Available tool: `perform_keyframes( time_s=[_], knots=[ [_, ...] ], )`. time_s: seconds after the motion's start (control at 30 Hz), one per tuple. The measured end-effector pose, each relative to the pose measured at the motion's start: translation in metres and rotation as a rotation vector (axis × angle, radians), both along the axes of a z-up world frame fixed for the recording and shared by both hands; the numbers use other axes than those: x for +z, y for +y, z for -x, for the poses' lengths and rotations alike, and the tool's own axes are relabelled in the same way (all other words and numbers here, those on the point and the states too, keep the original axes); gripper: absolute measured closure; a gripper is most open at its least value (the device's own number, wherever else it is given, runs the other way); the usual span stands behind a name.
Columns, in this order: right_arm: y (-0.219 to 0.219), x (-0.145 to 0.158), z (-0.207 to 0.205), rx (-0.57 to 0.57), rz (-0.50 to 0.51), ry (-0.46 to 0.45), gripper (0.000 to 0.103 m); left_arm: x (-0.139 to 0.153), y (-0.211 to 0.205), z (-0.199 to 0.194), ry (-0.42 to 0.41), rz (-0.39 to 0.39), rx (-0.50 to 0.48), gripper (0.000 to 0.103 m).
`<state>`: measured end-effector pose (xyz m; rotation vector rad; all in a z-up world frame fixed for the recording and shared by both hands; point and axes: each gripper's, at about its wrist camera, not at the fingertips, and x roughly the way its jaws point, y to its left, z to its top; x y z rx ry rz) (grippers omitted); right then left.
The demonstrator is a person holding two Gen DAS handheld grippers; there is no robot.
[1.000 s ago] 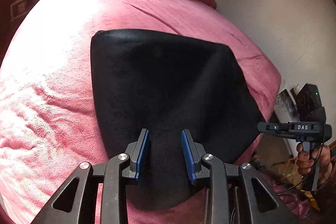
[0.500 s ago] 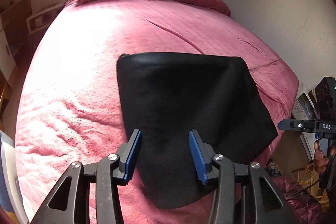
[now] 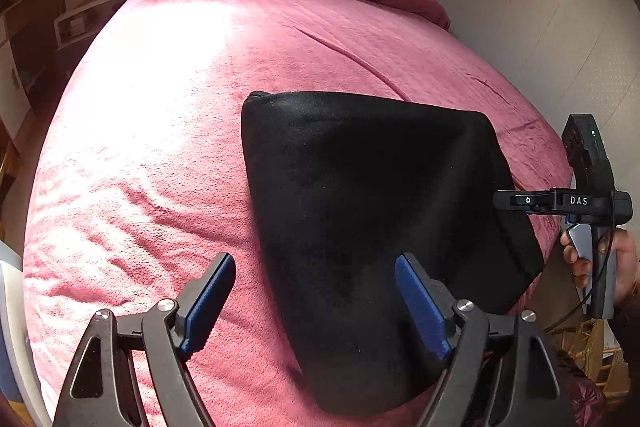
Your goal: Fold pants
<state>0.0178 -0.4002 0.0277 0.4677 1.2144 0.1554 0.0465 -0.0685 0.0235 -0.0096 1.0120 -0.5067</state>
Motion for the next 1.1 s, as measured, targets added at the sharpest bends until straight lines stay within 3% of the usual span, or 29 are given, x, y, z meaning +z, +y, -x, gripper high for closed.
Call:
perform_keyframes(
  time_s=[0.17,0.23,0.3,0.43,0.5,0.63,0.77,0.87,1.0,1.1],
  knots=[
    [-0.002,-0.019,-0.009,0.024,-0.029,0.032,0.021,-0.015,-0.005,-0.015,0.054,0.034,-0.01,0.019],
    [-0.002,-0.025,-0.011,0.032,-0.051,0.033,0.024,-0.023,-0.007,-0.021,0.08,0.047,-0.014,0.02],
    [-0.003,-0.03,-0.011,0.039,-0.077,0.033,0.033,-0.033,-0.013,-0.027,0.13,0.07,-0.03,0.023],
    [-0.001,-0.025,-0.009,0.055,-0.09,0.021,0.056,-0.043,-0.015,-0.035,0.171,0.138,-0.033,0.04],
    [0.002,-0.014,-0.013,0.067,-0.079,0.004,0.063,-0.033,-0.005,-0.037,0.158,0.199,-0.029,0.061],
    [0.013,0.014,-0.02,0.106,-0.087,-0.056,0.066,-0.003,0.012,-0.04,0.107,0.281,-0.032,0.065],
    [0.03,0.03,-0.054,0.138,-0.128,-0.128,0.066,0.029,0.038,-0.064,0.019,0.286,0.013,0.065],
    [0.055,0.031,-0.097,0.162,-0.157,-0.16,0.066,0.038,0.059,-0.094,-0.02,0.245,0.074,0.064],
    [0.093,0.015,-0.157,0.189,-0.164,-0.142,0.065,0.03,0.087,-0.133,-0.024,0.186,0.161,0.062],
    [0.115,0.001,-0.19,0.204,-0.136,-0.11,0.064,0.009,0.103,-0.159,0.039,0.139,0.224,0.057]
  ],
)
